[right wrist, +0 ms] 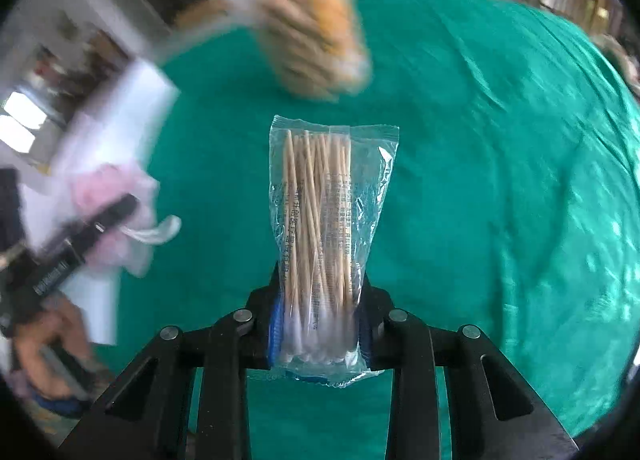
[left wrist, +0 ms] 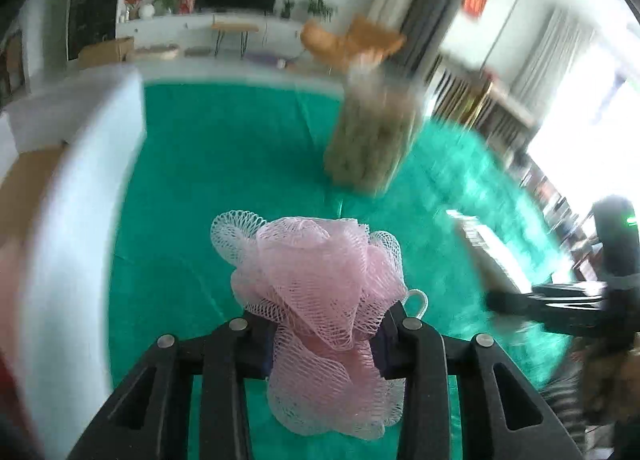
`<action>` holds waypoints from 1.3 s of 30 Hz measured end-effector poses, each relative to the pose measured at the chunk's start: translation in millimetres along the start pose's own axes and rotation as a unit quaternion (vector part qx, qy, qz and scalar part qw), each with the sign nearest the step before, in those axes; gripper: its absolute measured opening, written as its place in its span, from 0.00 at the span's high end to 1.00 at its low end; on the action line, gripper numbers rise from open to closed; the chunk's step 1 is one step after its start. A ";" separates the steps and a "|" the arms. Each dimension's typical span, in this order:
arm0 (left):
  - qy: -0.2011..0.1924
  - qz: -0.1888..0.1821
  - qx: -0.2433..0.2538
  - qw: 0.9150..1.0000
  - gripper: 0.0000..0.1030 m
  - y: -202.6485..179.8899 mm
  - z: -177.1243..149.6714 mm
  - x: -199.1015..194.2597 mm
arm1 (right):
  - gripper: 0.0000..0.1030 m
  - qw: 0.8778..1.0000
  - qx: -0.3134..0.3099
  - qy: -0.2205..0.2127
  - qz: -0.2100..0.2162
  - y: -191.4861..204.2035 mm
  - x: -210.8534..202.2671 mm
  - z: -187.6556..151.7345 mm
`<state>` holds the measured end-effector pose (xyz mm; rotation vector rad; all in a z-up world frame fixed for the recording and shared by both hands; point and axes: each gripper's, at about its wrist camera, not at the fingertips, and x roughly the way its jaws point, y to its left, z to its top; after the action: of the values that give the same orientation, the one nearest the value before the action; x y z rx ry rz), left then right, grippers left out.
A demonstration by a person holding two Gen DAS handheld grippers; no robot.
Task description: Organize soft objects
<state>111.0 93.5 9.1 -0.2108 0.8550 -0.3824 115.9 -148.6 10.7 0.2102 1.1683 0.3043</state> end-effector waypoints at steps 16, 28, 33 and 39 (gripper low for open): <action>-0.035 0.250 -0.147 0.956 0.07 216.9 -35.1 -165.9 | 0.31 0.966 -0.183 0.018 0.183 331.2 43.2 43.3; -0.089 0.374 -0.197 0.902 0.03 193.4 -41.4 -200.6 | 0.31 0.963 -0.248 -0.060 0.088 318.8 29.1 19.2; -0.086 0.422 -0.187 0.883 0.01 179.4 -43.7 -196.8 | 0.31 0.963 -0.248 -0.072 0.079 316.2 18.5 15.8; -0.047 0.413 -0.187 0.890 0.01 176.2 -44.5 -186.1 | 0.31 0.957 -0.277 -0.076 0.036 327.4 12.3 9.2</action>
<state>9.1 329.1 51.0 -0.1982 0.8382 0.5959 87.7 163.3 107.7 -0.2149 0.8851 0.6557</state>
